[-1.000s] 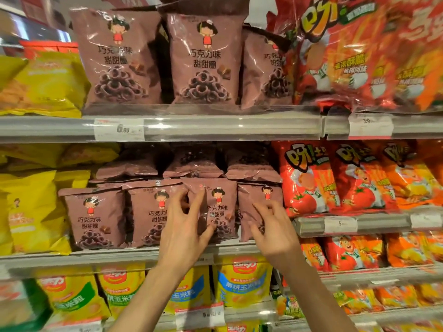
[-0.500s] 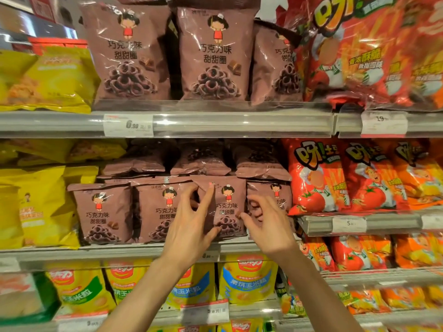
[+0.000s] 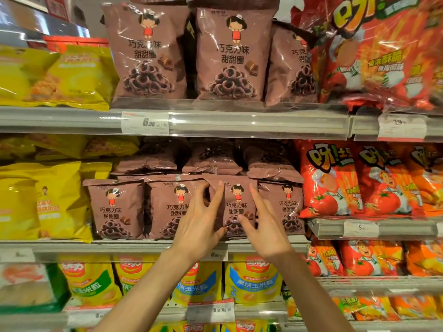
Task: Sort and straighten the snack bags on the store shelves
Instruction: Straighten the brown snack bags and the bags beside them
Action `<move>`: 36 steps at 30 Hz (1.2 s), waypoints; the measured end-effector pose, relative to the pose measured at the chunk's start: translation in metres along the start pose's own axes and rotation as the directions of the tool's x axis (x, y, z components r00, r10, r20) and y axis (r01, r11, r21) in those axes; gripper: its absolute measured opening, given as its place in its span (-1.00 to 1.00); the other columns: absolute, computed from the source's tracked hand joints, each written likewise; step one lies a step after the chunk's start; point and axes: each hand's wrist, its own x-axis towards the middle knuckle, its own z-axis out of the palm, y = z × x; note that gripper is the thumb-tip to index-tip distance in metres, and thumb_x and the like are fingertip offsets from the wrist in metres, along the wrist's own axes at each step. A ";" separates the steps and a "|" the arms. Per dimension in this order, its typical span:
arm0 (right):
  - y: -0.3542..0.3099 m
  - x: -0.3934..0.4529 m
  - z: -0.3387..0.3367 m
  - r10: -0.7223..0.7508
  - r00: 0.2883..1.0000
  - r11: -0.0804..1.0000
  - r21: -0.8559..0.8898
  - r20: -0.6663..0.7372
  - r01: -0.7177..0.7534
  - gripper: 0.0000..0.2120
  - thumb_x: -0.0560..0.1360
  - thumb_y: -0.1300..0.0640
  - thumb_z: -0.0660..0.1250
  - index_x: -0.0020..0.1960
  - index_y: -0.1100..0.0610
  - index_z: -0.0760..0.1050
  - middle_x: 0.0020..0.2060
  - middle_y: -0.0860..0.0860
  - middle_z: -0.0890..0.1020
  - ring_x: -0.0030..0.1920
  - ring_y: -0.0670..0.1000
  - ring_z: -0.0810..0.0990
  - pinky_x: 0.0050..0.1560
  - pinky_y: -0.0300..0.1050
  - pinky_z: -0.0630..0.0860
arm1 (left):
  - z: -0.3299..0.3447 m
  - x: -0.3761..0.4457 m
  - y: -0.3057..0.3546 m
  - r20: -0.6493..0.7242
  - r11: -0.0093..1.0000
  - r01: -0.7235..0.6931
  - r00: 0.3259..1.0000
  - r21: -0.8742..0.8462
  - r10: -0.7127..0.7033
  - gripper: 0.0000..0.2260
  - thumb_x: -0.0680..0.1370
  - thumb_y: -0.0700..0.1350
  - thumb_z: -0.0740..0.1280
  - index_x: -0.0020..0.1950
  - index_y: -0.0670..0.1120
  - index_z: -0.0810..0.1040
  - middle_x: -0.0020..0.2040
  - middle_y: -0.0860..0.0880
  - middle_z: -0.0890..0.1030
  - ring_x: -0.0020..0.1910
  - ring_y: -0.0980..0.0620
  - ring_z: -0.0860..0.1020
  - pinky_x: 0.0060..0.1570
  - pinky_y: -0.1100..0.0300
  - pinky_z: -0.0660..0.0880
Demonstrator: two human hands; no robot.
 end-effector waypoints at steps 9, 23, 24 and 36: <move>-0.021 -0.004 0.023 -0.305 0.916 0.890 -0.419 -0.260 0.178 -0.38 0.57 -0.03 0.35 0.58 0.06 0.28 0.54 0.20 0.30 0.52 0.24 0.29 0.48 0.26 0.34 | -0.020 -0.027 -0.045 -0.246 0.965 -0.080 0.959 0.249 0.143 -0.50 0.56 -0.09 0.32 0.51 -0.11 0.41 0.54 -0.21 0.34 0.50 -0.22 0.32 0.39 -0.16 0.37; -0.028 0.008 0.068 -0.303 0.945 0.745 -0.650 -0.127 0.151 -0.18 0.51 -0.10 0.24 0.67 0.09 0.01 0.65 0.20 0.00 0.65 0.22 -0.06 0.58 0.36 -0.01 | -0.006 -0.009 -0.089 -0.088 0.926 -0.067 0.990 0.372 0.107 -0.37 0.66 0.20 0.11 0.67 0.02 0.03 0.67 -0.16 -0.08 0.65 -0.14 -0.11 0.58 -0.21 -0.01; -0.028 0.007 0.070 -0.300 0.945 0.735 -0.663 -0.130 0.142 -0.19 0.50 -0.09 0.22 0.67 0.10 0.02 0.65 0.21 0.01 0.65 0.23 -0.05 0.58 0.38 -0.01 | -0.004 -0.009 -0.090 -0.085 0.927 -0.059 0.992 0.371 0.097 -0.37 0.66 0.20 0.10 0.67 0.02 0.01 0.67 -0.16 -0.09 0.65 -0.14 -0.12 0.58 -0.22 0.00; -0.030 0.007 0.078 -0.291 0.930 0.812 -0.572 -0.224 0.117 -0.29 0.60 -0.15 0.10 0.66 0.10 0.05 0.66 0.17 -0.01 0.66 0.19 -0.05 0.58 0.36 -0.08 | -0.018 -0.025 -0.089 -0.162 0.951 -0.023 0.984 0.310 0.076 -0.44 0.68 0.09 0.15 0.65 -0.04 0.13 0.67 -0.13 0.00 0.65 -0.09 -0.06 0.60 -0.14 -0.03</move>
